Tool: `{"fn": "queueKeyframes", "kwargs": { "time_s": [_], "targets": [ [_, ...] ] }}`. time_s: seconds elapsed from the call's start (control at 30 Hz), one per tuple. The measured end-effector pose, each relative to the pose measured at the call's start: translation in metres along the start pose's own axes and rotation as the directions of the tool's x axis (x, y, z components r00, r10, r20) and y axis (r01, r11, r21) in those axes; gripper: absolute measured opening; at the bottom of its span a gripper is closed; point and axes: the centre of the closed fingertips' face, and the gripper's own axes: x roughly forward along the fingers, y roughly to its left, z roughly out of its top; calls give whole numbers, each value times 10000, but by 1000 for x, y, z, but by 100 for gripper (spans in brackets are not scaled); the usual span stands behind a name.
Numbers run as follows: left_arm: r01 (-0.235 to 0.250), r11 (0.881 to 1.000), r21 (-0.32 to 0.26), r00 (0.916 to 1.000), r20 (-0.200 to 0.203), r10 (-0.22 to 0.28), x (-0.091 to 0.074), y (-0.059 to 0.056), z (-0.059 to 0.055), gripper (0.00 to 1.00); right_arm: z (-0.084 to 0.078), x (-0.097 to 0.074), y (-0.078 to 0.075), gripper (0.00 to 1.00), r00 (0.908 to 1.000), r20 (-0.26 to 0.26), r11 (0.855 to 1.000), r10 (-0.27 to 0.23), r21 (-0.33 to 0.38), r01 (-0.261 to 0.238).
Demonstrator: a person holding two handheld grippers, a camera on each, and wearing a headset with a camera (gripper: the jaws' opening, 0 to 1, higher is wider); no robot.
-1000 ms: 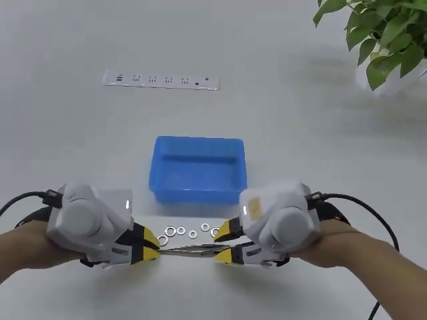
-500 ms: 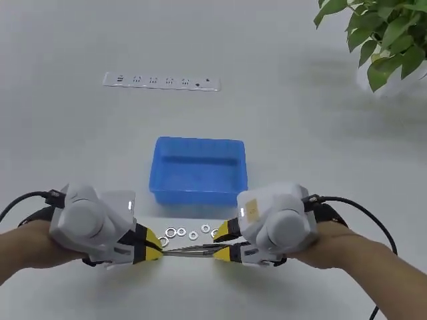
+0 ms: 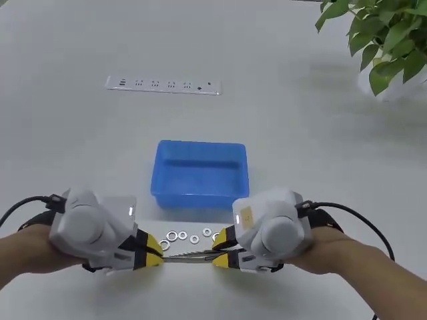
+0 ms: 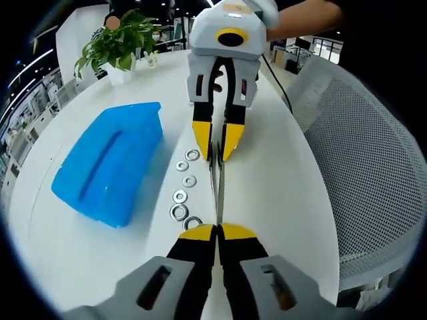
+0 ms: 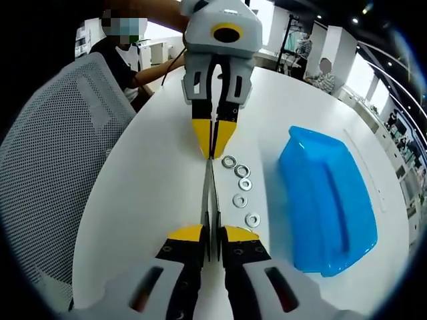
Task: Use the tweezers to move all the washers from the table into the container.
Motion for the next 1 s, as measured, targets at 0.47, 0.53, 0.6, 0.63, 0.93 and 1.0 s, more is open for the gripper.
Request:
{"fn": "queueKeyframes", "kwargs": {
  "time_s": [0.47, 0.53, 0.6, 0.63, 0.93, 1.0],
  "targets": [
    [-203, 9998, -82, 9996, 216, 205, -15, -1, 16, 6, 2, -1, 0, 11, 9999, -21, 9999, -151, -15, 151],
    [-281, 9996, -73, 9993, 240, 283, -18, -1, 20, 5, 2, -2, 0, 12, 9999, -14, 9999, -169, -9, 169],
    [-323, 9995, -73, 9992, 236, 325, -20, -1, 24, 5, 3, -2, 1, 12, 9999, -2, 9999, -168, -8, 168],
    [-371, 9993, -45, 9990, 247, 372, -22, -2, 26, 5, 4, -3, 1, 12, 9998, 6, 9998, -185, -17, 185],
    [-362, 9992, 147, 9990, 262, 358, -35, -5, 42, 5, 10, -3, 3, 12, 9996, 172, 9997, -221, 52, 220],
    [-331, 9992, 202, 9992, 234, 327, -37, -6, 44, 5, 11, -3, 4, 12, 9996, 199, 9997, -224, 71, 222]
  ]
}}
